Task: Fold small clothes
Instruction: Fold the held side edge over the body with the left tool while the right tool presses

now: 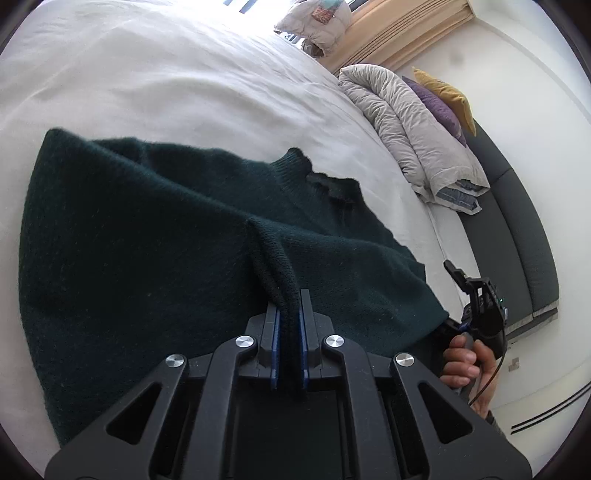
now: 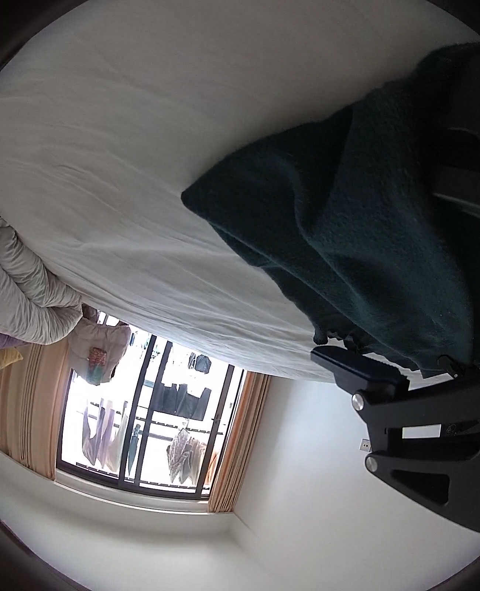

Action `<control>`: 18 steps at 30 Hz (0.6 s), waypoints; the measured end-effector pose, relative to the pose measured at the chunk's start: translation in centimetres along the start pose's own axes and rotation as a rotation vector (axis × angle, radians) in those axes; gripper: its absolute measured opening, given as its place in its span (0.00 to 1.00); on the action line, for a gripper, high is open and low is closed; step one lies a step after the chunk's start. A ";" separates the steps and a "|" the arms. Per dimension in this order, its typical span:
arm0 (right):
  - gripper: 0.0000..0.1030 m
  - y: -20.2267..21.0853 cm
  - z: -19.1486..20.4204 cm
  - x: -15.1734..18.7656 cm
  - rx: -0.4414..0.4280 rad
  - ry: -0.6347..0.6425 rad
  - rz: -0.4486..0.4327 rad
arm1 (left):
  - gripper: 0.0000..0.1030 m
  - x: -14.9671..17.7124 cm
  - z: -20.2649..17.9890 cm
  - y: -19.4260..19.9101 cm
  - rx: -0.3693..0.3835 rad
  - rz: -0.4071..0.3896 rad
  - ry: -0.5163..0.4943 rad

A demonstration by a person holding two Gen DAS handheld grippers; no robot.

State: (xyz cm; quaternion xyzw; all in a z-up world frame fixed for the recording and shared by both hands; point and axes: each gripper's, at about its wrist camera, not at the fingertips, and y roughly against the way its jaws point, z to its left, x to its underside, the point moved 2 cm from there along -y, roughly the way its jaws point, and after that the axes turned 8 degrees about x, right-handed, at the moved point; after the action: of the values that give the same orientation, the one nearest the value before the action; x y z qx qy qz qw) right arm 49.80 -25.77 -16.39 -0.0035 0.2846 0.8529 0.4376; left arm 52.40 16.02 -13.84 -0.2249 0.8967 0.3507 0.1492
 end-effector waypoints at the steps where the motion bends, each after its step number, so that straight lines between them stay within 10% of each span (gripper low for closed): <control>1: 0.59 0.0 0.0 0.0 0.003 0.003 0.002 | 0.07 0.3 0.4 0.0 0.006 -0.001 0.004; 18: 0.74 4.6 -1.0 3.2 -0.054 -0.124 0.045 | 0.07 -0.6 1.5 3.2 -0.033 -0.045 0.025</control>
State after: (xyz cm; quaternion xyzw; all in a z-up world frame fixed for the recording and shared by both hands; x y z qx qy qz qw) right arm 44.19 -25.99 -15.80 0.0439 0.2341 0.8685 0.4348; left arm 51.51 19.29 -12.83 -0.2518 0.8874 0.3592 0.1421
